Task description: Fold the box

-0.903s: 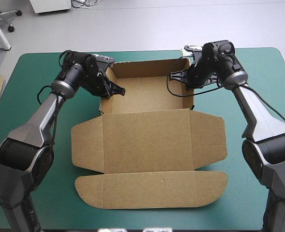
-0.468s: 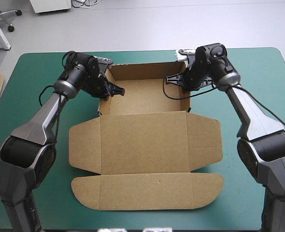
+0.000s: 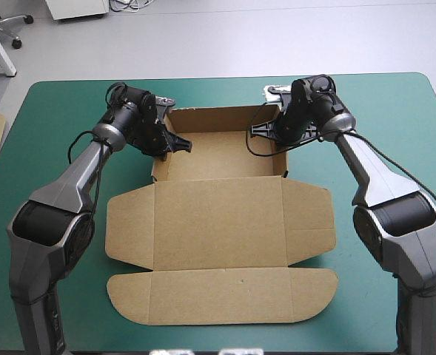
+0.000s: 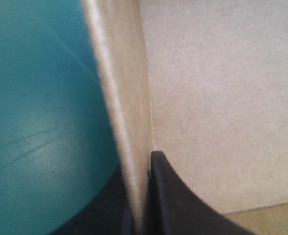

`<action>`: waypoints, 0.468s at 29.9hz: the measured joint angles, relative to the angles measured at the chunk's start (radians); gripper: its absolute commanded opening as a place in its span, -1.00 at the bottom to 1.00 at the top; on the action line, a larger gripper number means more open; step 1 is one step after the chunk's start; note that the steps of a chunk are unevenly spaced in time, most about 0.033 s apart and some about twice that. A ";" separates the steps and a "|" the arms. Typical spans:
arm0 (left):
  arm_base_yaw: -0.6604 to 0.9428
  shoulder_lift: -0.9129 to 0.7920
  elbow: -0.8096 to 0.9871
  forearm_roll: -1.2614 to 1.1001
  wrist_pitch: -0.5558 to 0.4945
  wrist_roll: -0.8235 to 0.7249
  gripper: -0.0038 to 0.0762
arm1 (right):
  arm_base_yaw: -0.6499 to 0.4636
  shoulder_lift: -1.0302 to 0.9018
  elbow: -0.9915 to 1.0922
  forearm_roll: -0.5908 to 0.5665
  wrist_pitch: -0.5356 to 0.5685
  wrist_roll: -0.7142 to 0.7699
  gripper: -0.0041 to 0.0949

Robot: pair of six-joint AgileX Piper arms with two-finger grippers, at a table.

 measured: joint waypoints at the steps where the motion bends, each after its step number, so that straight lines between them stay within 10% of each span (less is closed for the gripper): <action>1: 0.000 0.008 -0.001 0.000 -0.006 -0.003 -0.94 | 0.000 0.006 0.000 -0.001 -0.001 -0.001 -0.94; 14: 0.000 0.047 -0.027 0.002 -0.006 -0.031 -0.94 | 0.001 0.043 -0.004 -0.012 -0.001 -0.001 -0.94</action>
